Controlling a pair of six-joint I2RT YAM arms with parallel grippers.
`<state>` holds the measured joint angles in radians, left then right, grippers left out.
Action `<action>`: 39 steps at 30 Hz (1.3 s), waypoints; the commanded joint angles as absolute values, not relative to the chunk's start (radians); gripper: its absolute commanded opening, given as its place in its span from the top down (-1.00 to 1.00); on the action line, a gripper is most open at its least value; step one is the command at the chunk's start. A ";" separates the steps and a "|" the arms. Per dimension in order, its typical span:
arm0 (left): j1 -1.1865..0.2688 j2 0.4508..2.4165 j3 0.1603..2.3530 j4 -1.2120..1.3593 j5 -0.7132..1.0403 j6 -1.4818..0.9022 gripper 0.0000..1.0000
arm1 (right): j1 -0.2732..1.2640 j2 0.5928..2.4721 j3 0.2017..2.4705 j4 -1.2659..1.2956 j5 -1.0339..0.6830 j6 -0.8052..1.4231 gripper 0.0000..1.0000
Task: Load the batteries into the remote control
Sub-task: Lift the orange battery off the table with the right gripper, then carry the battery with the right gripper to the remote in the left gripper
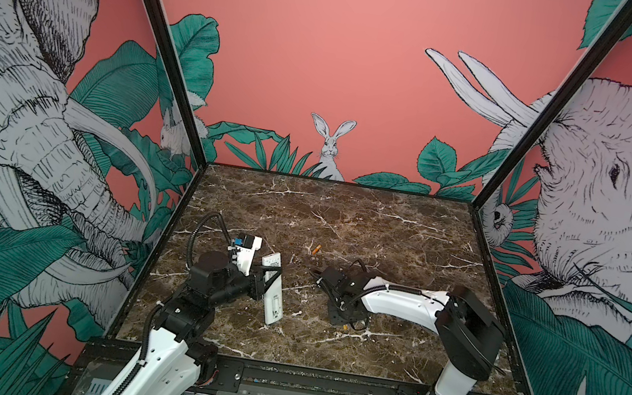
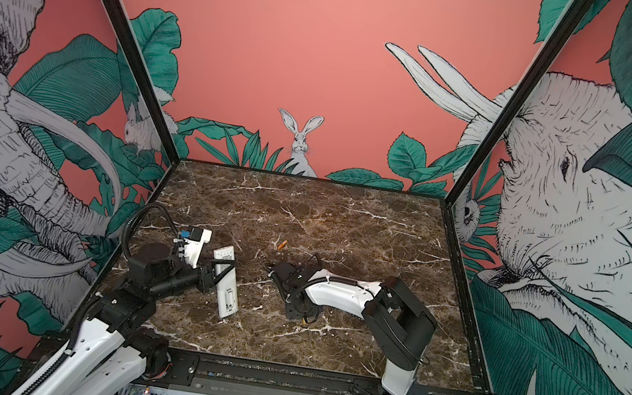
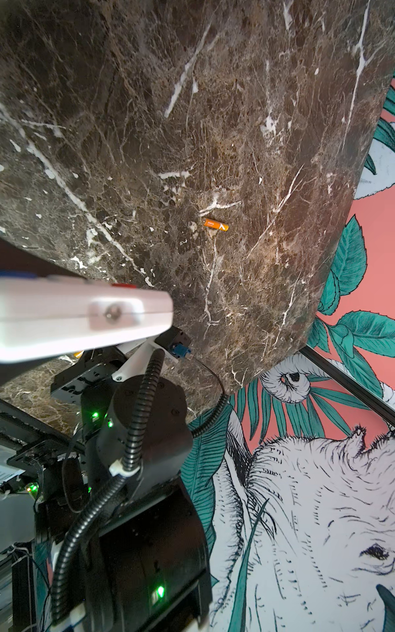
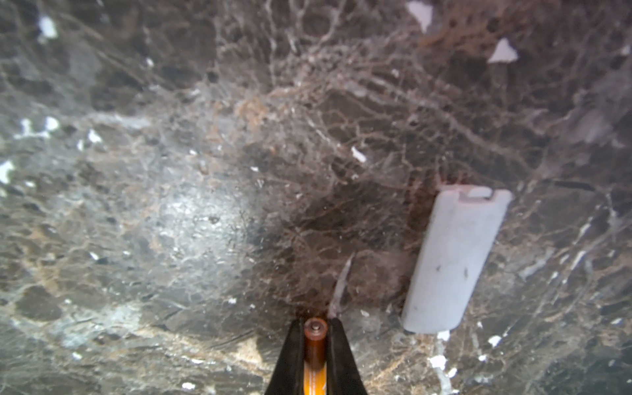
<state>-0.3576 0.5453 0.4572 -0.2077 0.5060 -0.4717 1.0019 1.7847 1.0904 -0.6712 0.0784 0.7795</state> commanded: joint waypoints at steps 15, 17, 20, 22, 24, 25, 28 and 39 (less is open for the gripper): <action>-0.360 0.578 0.448 -0.071 0.534 -0.537 1.00 | 1.002 1.520 0.939 -0.426 0.104 0.627 1.00; -0.360 0.595 0.453 -0.052 0.537 -0.549 1.00 | 1.004 1.458 0.910 -0.388 0.114 0.622 1.00; -0.360 0.620 0.470 -0.036 0.551 -0.562 1.00 | 1.016 1.359 0.873 -0.321 0.120 0.608 1.00; -0.360 0.632 0.479 -0.026 0.554 -0.571 1.00 | 1.024 1.290 0.856 -0.281 0.119 0.582 1.00; -0.360 0.635 0.488 -0.025 0.552 -0.579 1.00 | 1.029 1.233 0.855 -0.259 0.119 0.556 1.00; -0.360 0.635 0.493 -0.020 0.552 -0.587 1.00 | 1.032 1.209 0.860 -0.247 0.117 0.539 1.00; -0.361 0.641 0.500 0.016 0.569 -0.617 1.00 | 1.050 1.153 0.882 -0.199 0.111 0.489 1.00; -0.361 0.672 0.518 0.159 0.644 -0.727 1.00 | 1.122 1.159 0.994 -0.011 0.037 0.339 1.00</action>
<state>-0.3576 0.6724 0.4839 0.0582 0.5991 -0.6743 1.1076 1.1507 0.9661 -0.1192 0.0666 0.4015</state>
